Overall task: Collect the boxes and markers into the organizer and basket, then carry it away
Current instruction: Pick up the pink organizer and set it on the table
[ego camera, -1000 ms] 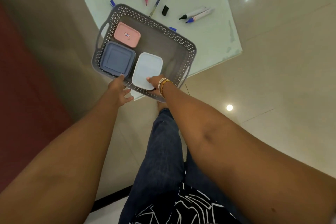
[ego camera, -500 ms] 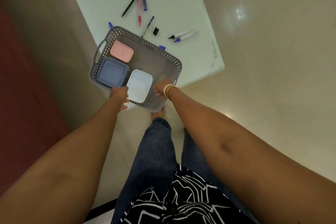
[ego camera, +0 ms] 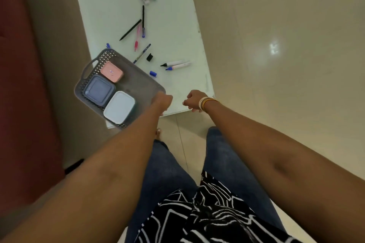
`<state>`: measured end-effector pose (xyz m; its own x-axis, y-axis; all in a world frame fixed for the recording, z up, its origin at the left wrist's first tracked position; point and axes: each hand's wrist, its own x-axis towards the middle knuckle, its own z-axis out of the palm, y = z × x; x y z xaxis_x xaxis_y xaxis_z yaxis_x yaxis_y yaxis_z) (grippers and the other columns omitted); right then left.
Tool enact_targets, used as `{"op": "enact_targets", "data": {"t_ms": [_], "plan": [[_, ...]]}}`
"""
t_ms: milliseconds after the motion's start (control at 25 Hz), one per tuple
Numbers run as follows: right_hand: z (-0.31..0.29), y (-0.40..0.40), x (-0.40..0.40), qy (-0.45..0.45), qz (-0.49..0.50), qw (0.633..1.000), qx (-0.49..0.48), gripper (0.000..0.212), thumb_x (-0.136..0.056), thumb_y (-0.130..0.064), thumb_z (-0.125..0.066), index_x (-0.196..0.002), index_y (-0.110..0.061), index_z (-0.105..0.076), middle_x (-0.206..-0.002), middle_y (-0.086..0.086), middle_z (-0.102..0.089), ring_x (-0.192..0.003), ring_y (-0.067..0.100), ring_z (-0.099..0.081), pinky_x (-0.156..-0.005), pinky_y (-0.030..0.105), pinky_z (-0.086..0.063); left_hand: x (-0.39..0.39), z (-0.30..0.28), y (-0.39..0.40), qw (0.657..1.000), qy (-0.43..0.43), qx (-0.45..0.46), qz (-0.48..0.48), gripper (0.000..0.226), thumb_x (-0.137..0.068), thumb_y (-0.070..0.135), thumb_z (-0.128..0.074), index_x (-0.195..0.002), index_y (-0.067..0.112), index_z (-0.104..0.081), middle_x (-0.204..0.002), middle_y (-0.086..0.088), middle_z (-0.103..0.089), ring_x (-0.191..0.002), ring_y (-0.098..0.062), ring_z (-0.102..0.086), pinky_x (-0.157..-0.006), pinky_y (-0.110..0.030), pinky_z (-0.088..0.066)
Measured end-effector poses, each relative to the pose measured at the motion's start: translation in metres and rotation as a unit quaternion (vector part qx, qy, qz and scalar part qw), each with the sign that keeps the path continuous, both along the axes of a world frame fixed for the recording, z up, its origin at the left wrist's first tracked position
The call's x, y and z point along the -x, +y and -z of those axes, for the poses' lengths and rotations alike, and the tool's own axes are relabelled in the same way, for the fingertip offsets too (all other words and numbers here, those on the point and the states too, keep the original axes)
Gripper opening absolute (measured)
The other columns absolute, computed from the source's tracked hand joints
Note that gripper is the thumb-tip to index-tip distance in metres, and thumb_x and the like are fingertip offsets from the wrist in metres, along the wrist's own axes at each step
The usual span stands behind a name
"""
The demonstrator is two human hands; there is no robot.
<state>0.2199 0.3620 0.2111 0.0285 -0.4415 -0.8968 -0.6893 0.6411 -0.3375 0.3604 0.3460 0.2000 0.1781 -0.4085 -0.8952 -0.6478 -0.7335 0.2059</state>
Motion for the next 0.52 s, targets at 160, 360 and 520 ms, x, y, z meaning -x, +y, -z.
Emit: {"op": "enact_targets", "data": {"t_ms": [160, 360, 520], "plan": [[-0.021, -0.006, 0.1, -0.014, -0.011, 1.0, -0.004, 0.033, -0.092, -0.023, -0.055, -0.117, -0.001, -0.059, -0.109, 0.015, -0.072, -0.083, 0.025, -0.067, -0.064, 0.027, -0.051, 0.085, -0.029, 0.003, 0.995, -0.014, 0.024, 0.091, 0.047, -0.097, 0.024, -0.045, -0.139, 0.004, -0.039, -0.135, -0.016, -0.05, -0.119, -0.032, -0.054, -0.088, -0.035, -0.045], [-0.035, -0.028, 0.19, -0.011, 0.022, 0.999, 0.031, 0.027, -0.089, -0.018, -0.052, -0.113, -0.007, -0.057, -0.103, 0.013, -0.072, -0.084, 0.025, -0.069, -0.071, 0.03, -0.051, 0.165, -0.049, -0.026, 0.996, -0.006, 0.039, 0.079, 0.05, -0.097, 0.024, -0.046, -0.141, 0.004, -0.034, -0.135, -0.015, -0.049, -0.118, -0.031, -0.053, -0.084, -0.038, -0.045], [-0.028, -0.073, 0.23, -0.004, 0.003, 0.998, 0.066, 0.026, -0.089, -0.012, -0.046, -0.109, -0.005, -0.06, -0.1, 0.016, -0.073, -0.087, 0.029, -0.072, -0.064, 0.028, -0.049, 0.203, -0.043, -0.067, 0.998, 0.009, 0.067, 0.013, 0.04, -0.097, 0.025, -0.046, -0.131, 0.006, -0.037, -0.128, -0.009, -0.046, -0.102, -0.022, -0.044, -0.084, -0.033, -0.04]]}}
